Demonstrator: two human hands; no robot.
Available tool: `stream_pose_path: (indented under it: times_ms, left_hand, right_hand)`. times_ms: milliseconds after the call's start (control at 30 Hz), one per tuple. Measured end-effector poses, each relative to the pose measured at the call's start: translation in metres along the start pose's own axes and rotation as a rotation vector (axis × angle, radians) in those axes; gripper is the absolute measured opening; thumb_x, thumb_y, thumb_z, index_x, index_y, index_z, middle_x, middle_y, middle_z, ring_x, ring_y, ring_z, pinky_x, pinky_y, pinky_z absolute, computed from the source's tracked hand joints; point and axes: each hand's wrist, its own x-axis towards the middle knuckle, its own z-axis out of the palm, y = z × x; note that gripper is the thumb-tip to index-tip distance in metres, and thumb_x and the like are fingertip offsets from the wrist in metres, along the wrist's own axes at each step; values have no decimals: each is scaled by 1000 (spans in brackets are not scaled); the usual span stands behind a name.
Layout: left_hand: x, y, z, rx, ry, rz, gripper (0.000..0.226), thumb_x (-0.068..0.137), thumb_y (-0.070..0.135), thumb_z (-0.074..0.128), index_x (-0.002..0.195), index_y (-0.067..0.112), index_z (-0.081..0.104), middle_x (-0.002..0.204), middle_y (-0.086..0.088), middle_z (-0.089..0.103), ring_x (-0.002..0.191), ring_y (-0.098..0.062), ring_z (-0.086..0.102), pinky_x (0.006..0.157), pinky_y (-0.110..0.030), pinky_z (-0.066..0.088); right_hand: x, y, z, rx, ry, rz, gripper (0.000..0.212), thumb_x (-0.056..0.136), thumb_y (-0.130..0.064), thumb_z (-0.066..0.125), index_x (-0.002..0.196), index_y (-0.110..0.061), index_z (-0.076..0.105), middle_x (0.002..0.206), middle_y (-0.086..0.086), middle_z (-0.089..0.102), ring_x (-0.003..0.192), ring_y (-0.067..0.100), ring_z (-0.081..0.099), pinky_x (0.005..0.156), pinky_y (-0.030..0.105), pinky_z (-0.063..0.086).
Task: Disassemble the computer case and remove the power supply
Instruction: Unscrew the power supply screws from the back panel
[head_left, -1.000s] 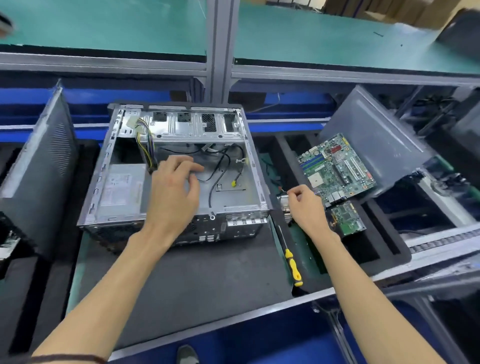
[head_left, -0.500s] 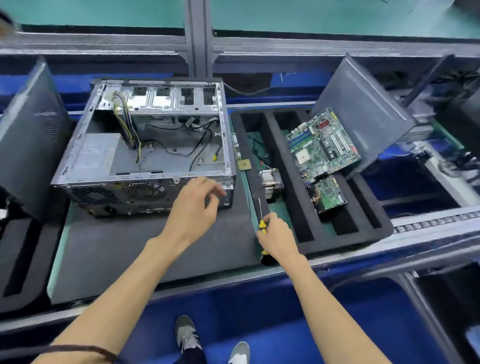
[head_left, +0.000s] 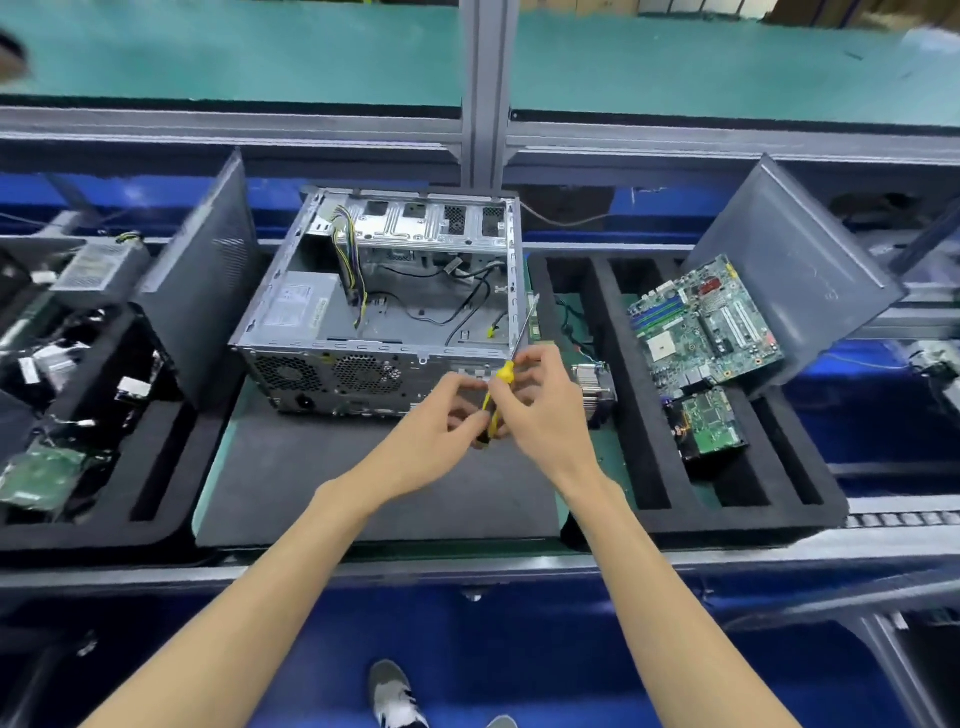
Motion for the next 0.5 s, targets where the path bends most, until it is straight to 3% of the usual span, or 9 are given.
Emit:
stream_pose_path:
  times_ms: [133,333,433,500]
  left_hand:
    - [-8,-9,-25,45,100,33,15,100,25,53,111,34,48,97,-4,70,75,-23,69,79,-46,57]
    - [-11,-44,-78,35,248,-76,10,103,33,42,100,40,47,67,7,63,54,-10,57,60,-36,51]
    - [-14,-60,-107,13,355,-114,8,102,38,43,97,39,49,71,5,61,58,-8,54,63,-34,46]
    - [-19,-69,-125,-6,435,-121,5,101,40,45,98,38,49,74,6,62,59,-5,51,63,-33,41]
  right_hand:
    - [9,-20,34,-32,-66,-58,20,90,-30,73,101,-25,57,82,-6,68,68,14,70,62,47,61]
    - [38,-48,93,-185,-167,-186,5,96,-26,64,92,-23,64,78,-9,68,66,9,64,65,34,57]
    - [50,-60,127,-238,-231,-251,7,96,-25,62,92,-24,67,79,-12,68,70,5,61,67,21,49]
    - [58,-67,149,-278,-259,-284,9,97,-25,61,92,-23,69,82,-11,69,77,5,61,71,20,48]
